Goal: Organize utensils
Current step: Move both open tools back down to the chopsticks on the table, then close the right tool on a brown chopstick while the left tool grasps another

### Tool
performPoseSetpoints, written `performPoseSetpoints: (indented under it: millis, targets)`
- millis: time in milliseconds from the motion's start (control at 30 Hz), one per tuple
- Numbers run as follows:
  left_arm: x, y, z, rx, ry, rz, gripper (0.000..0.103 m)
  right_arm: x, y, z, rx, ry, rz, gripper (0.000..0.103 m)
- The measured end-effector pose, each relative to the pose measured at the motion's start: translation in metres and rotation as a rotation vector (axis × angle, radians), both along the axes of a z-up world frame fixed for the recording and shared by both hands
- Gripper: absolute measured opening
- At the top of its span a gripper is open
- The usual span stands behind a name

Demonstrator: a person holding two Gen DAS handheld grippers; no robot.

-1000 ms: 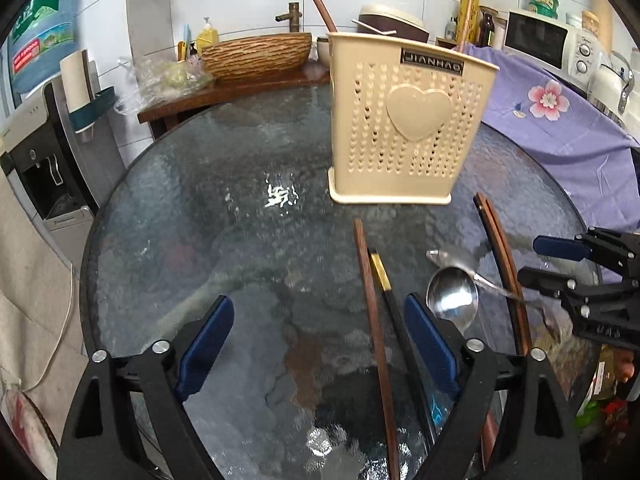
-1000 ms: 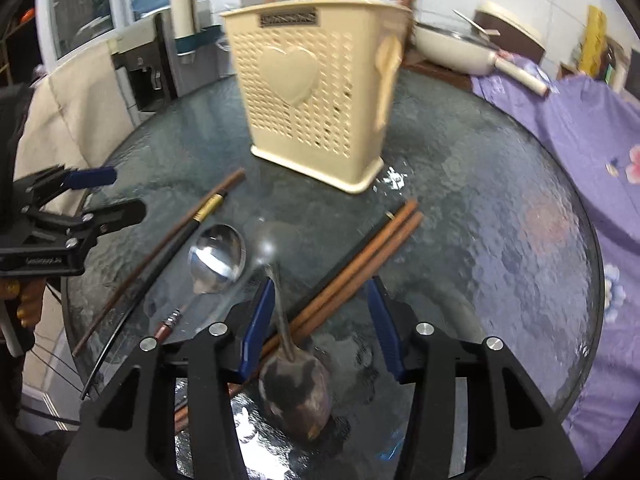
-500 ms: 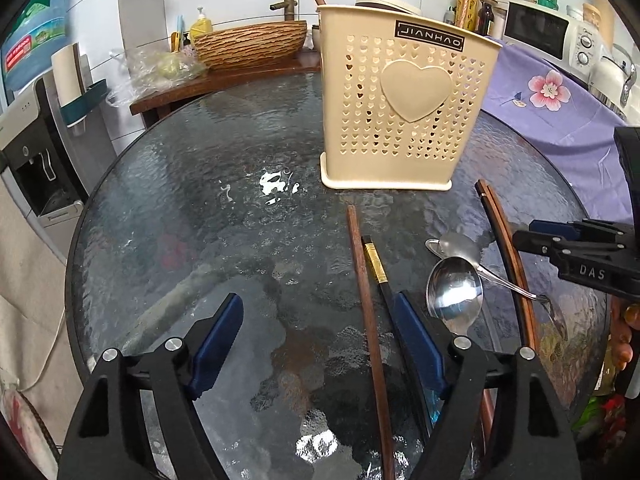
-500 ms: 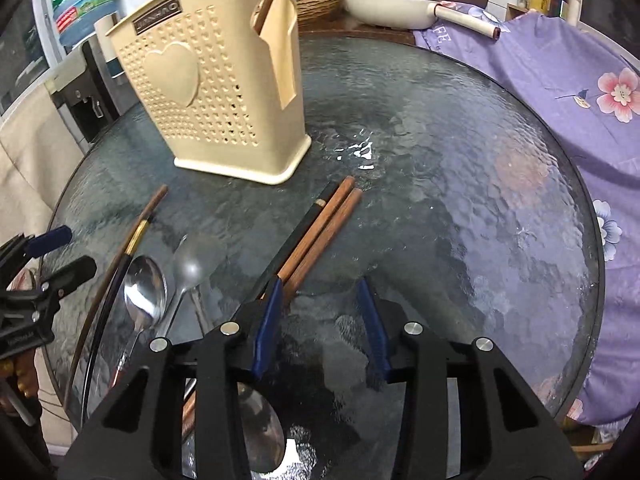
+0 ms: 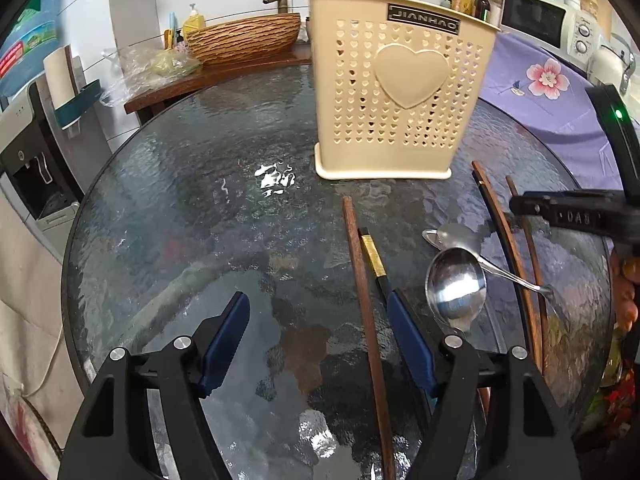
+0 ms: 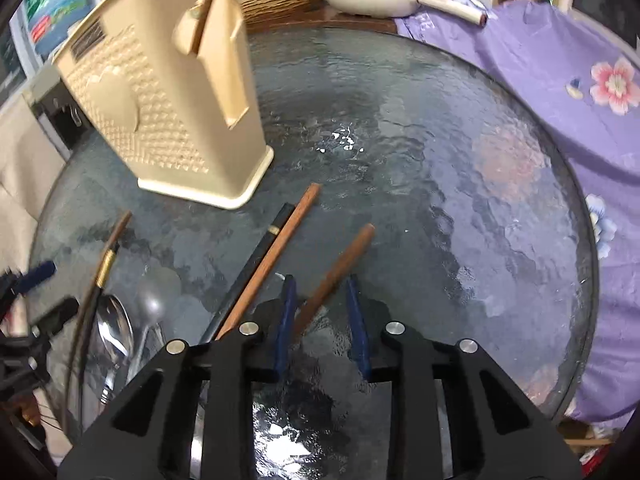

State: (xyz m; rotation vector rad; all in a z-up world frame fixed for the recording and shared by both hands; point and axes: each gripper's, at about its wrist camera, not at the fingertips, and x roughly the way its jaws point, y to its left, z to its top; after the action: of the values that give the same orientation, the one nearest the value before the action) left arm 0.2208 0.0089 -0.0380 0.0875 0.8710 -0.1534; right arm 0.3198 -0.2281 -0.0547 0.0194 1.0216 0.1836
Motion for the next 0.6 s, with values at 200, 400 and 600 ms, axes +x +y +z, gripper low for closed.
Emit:
performPoseSetpoints:
  millis: [200,400,600]
  targets:
    - [-0.007,-0.009,-0.001,0.035,0.003,-0.038,0.064,0.004,0.006,-0.001,-0.031,-0.003,0.006,0.026]
    - [-0.011,-0.009,-0.006,0.048,0.023,-0.044,0.059,0.000,0.005,-0.002,0.011,0.000,-0.010,0.026]
    - [-0.009,-0.014,-0.011,0.059,0.034,-0.050,0.054,-0.002,0.005,-0.004,-0.001,-0.008,-0.005,0.026]
